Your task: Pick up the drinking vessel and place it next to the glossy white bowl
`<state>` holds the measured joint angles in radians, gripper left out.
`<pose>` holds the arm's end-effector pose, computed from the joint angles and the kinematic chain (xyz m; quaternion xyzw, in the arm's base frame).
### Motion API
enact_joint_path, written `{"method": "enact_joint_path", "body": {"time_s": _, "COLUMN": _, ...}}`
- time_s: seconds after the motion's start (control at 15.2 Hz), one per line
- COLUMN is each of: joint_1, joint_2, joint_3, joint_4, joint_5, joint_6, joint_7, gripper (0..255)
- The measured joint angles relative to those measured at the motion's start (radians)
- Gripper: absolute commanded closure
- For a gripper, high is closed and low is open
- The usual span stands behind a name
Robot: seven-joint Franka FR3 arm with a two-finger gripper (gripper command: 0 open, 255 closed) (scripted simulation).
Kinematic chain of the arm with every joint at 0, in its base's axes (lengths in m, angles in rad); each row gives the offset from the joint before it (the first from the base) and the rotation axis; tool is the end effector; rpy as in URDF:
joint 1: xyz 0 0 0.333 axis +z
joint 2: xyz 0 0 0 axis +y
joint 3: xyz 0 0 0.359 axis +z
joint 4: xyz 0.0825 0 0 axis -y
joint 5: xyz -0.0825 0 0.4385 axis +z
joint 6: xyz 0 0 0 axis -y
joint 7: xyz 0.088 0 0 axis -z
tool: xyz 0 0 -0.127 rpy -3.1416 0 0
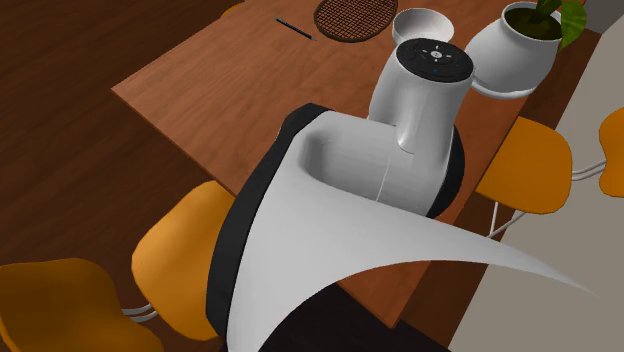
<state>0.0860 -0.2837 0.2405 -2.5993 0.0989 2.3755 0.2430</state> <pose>0.4291 0.1439 0.3391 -0.9996 -0.0033 -0.0256 0.0093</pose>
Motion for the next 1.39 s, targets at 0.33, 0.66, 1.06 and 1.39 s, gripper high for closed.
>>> {"method": "enact_joint_path", "body": {"time_s": 0.33, "joint_1": 0.002, "joint_2": -0.043, "joint_3": -0.007, "joint_4": 0.031, "joint_5": 0.004, "joint_6": -0.074, "joint_7": -0.005, "gripper": 255}}
{"method": "enact_joint_path", "body": {"time_s": 0.66, "joint_1": 0.004, "joint_2": -0.08, "joint_3": -0.012, "joint_4": 0.075, "joint_5": 0.006, "joint_6": -0.154, "joint_7": -0.005, "gripper": 255}}
{"method": "enact_joint_path", "body": {"time_s": 1.06, "joint_1": 0.004, "joint_2": -0.124, "joint_3": -0.021, "joint_4": 0.121, "joint_5": 0.007, "joint_6": -0.243, "joint_7": -0.009, "gripper": 255}}
{"method": "enact_joint_path", "body": {"time_s": 1.39, "joint_1": 0.003, "joint_2": -0.143, "joint_3": -0.027, "joint_4": 0.173, "joint_5": 0.005, "joint_6": -0.316, "joint_7": -0.009, "gripper": 255}}
